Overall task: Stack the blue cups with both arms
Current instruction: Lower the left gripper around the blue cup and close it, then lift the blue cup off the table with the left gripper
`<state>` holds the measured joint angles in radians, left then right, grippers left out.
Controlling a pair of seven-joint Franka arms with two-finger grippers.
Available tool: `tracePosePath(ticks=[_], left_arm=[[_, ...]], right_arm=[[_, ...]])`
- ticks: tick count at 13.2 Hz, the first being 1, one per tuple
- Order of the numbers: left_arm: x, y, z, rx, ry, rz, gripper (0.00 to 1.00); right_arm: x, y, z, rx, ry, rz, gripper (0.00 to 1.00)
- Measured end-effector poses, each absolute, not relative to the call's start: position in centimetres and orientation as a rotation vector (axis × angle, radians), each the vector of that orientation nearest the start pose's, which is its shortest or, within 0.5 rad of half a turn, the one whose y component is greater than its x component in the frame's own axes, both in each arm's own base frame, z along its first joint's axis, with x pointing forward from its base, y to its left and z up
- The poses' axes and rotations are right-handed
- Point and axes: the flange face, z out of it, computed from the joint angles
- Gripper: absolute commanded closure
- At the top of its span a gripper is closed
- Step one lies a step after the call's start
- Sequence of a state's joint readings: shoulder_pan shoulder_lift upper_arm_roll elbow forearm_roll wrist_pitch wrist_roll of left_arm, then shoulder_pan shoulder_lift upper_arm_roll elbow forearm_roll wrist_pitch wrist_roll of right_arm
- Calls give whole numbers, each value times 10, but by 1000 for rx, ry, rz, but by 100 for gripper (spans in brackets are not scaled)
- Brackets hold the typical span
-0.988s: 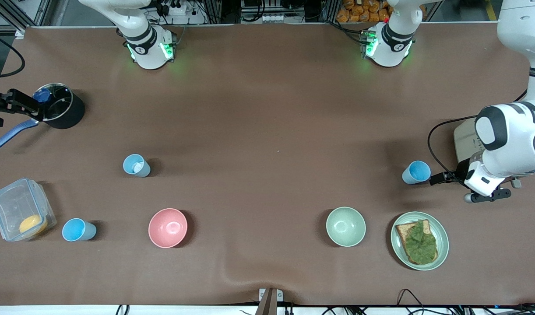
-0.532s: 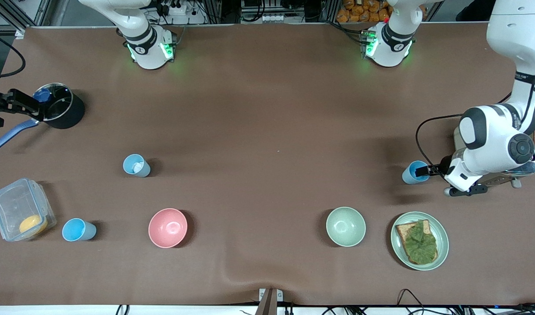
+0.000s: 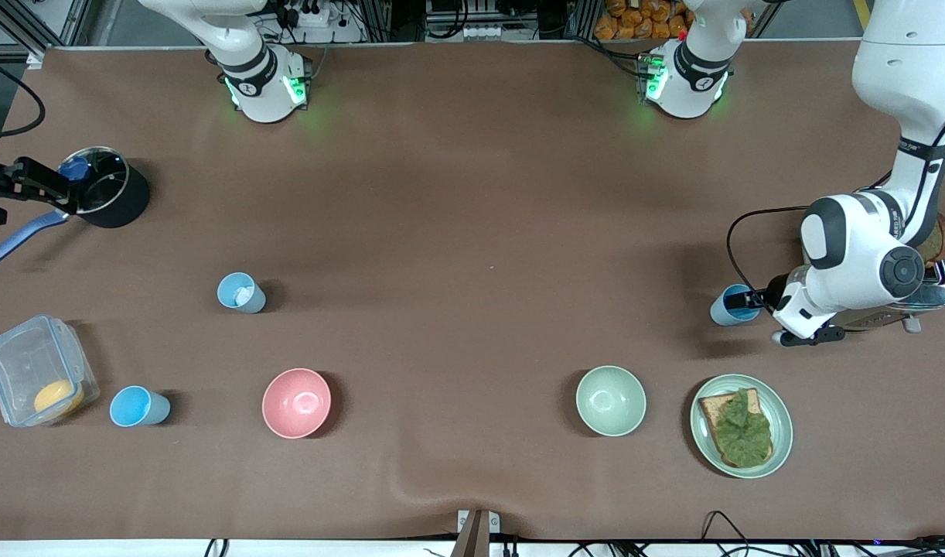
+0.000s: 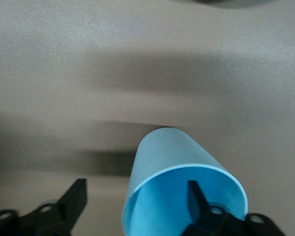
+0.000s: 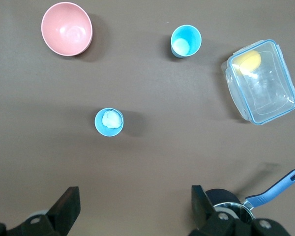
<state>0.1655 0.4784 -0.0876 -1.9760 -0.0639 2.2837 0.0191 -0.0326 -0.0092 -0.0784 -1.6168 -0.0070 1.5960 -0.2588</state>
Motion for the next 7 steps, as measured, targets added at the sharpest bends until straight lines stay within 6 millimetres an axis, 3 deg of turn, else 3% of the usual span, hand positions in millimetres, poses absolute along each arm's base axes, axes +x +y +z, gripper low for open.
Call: tracePosePath(ticks=[7], left_arm=[[592,44,207,-3178,-97,279,100]], right_arm=[[549,-62,610,-3136,-232,26,0]])
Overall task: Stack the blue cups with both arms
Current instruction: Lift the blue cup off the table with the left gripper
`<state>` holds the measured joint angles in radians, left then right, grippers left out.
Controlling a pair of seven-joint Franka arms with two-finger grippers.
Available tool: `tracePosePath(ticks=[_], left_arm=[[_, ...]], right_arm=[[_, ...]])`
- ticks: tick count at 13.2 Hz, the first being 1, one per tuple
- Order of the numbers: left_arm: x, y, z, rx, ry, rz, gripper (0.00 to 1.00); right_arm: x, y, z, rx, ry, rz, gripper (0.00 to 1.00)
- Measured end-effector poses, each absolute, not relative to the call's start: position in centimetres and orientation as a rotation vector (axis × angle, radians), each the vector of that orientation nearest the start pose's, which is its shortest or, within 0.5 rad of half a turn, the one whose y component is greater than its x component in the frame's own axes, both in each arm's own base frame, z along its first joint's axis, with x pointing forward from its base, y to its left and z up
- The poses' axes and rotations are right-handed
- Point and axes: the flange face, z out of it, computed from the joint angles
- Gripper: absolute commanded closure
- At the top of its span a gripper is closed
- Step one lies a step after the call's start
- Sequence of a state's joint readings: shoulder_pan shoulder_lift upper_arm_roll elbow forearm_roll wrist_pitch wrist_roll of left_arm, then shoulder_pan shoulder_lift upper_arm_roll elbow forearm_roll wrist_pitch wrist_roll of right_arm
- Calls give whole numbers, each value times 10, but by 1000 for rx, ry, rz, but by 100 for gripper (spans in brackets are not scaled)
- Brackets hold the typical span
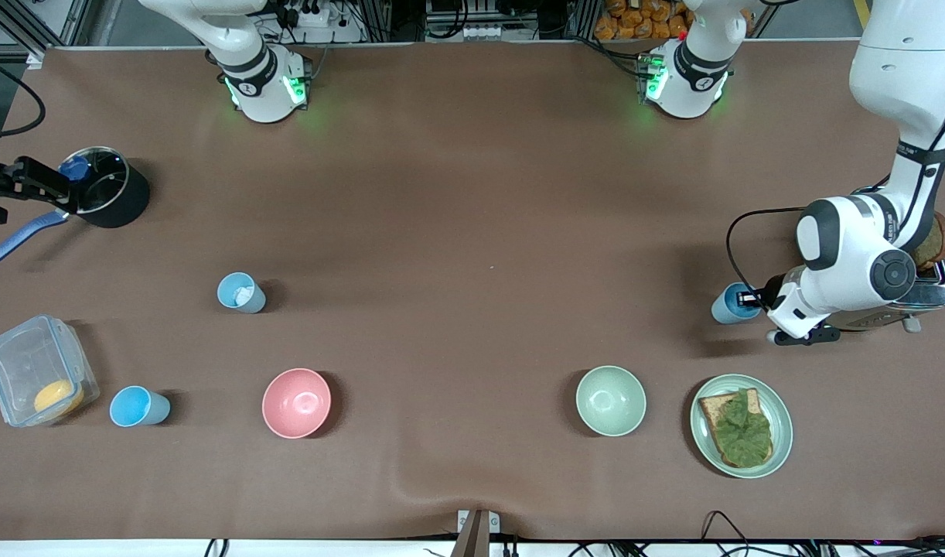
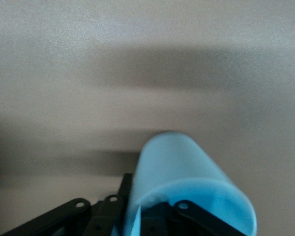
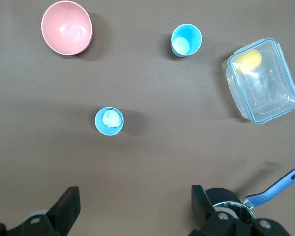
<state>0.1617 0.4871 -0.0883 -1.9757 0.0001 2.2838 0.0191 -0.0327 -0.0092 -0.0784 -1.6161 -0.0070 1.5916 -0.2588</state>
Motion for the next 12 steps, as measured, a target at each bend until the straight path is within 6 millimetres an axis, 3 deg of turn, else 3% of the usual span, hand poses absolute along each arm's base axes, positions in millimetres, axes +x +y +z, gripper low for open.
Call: tracePosePath(ticks=[9,12], left_arm=[[594,40,210,-3147,-41,266,100],[596,43,222,-3143,-48,244,100]], right_arm=[[549,-62,610,-3136,-233,28,0],[549,-62,610,-3136,-233,28,0]])
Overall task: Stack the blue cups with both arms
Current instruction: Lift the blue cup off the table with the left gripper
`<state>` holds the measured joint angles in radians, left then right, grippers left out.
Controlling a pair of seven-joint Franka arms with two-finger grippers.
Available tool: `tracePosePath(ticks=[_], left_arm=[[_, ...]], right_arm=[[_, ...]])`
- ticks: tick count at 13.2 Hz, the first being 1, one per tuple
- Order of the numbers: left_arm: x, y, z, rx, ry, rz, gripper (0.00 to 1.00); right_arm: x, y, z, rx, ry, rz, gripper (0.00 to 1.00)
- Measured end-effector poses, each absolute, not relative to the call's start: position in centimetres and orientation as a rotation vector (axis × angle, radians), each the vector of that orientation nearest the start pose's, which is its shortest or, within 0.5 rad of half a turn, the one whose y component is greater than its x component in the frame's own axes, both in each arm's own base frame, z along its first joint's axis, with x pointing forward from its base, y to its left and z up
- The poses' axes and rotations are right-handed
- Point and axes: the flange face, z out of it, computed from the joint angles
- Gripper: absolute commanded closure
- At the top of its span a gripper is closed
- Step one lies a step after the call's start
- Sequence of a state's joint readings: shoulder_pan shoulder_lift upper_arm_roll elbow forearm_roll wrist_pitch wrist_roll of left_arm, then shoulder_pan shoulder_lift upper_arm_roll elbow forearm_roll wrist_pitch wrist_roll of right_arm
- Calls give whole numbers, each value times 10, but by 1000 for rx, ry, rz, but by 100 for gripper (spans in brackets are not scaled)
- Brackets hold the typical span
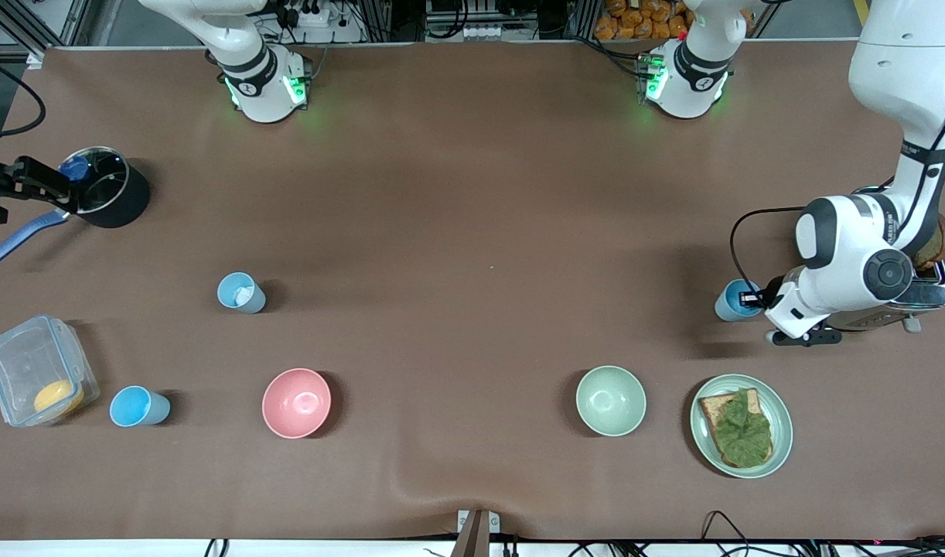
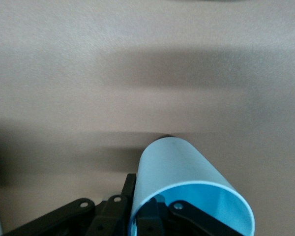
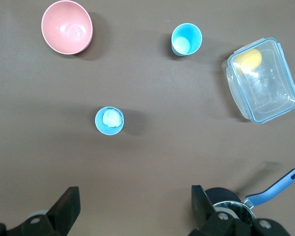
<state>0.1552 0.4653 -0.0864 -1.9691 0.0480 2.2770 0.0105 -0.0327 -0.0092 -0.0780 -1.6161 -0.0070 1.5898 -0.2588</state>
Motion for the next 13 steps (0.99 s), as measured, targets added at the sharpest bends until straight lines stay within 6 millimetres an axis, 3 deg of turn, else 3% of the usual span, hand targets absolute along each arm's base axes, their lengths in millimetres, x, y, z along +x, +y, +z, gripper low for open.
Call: tracePosePath(ticks=[8,13], left_arm=[[596,50,274,-3132,-77,206,100],[589,60,318,-3120,-129,210,100]], right_arm=[[549,-62,610,-3136,-233,30,0],[549,-62,610,-3136,-233,30,0]])
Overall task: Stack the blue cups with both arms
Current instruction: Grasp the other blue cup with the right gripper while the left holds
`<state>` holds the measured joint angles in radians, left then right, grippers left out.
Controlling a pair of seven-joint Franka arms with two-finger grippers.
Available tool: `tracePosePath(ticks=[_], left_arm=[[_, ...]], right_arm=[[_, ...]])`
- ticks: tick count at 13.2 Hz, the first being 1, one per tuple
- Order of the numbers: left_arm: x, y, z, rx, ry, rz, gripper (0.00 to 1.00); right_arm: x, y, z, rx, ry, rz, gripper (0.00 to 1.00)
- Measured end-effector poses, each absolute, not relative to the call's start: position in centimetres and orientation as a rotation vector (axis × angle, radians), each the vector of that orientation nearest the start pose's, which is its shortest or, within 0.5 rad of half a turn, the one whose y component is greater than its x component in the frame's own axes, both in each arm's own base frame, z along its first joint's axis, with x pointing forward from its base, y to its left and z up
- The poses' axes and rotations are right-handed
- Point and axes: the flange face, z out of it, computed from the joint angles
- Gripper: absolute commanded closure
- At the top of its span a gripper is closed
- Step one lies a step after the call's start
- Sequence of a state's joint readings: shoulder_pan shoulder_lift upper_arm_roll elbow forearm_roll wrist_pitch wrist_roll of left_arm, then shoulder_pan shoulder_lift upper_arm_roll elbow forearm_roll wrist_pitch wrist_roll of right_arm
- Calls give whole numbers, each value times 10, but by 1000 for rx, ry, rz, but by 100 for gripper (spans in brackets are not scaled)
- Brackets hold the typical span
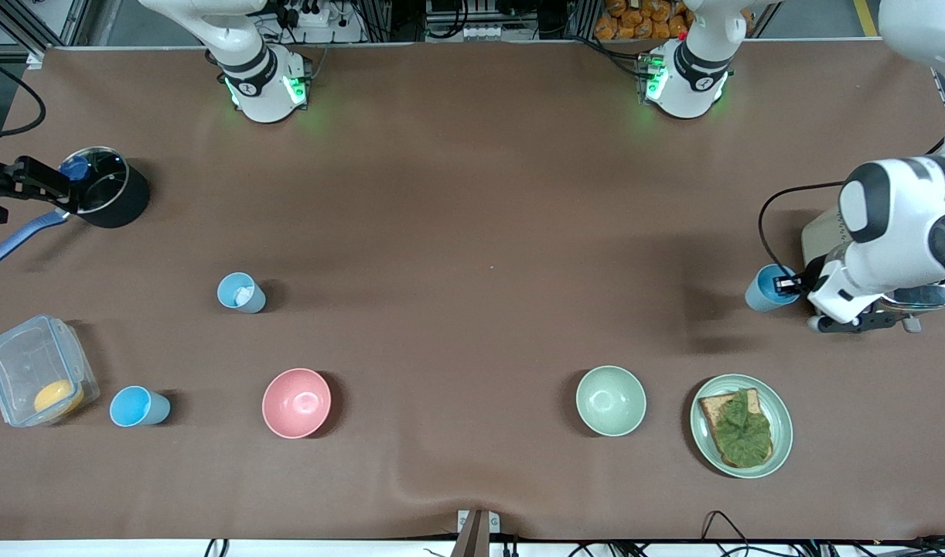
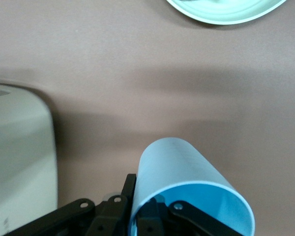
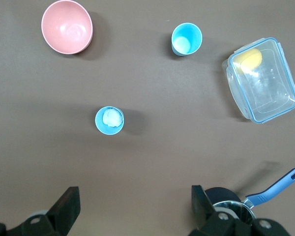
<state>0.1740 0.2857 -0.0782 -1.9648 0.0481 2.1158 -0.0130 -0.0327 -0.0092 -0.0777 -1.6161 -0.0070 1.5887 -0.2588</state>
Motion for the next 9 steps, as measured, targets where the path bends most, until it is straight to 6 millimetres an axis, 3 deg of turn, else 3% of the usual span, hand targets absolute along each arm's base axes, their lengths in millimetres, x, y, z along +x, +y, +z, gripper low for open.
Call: tracePosePath(ticks=[3,5,7,9], left_arm=[[582,61,344,-3110,-180,213,100],[577,60,361,-3105,-192,220,100],[572,60,377,-3100,-215,222,100],[567,59,391,-3093,-244,228,100]], right_arm=[[549,-58,607,-3132,-244,56,0],[553,-40,588,-3117,-293,147,0],[568,-6,551,-3098,-383,249,0],[590,29,496,-3088,-457,315,0]])
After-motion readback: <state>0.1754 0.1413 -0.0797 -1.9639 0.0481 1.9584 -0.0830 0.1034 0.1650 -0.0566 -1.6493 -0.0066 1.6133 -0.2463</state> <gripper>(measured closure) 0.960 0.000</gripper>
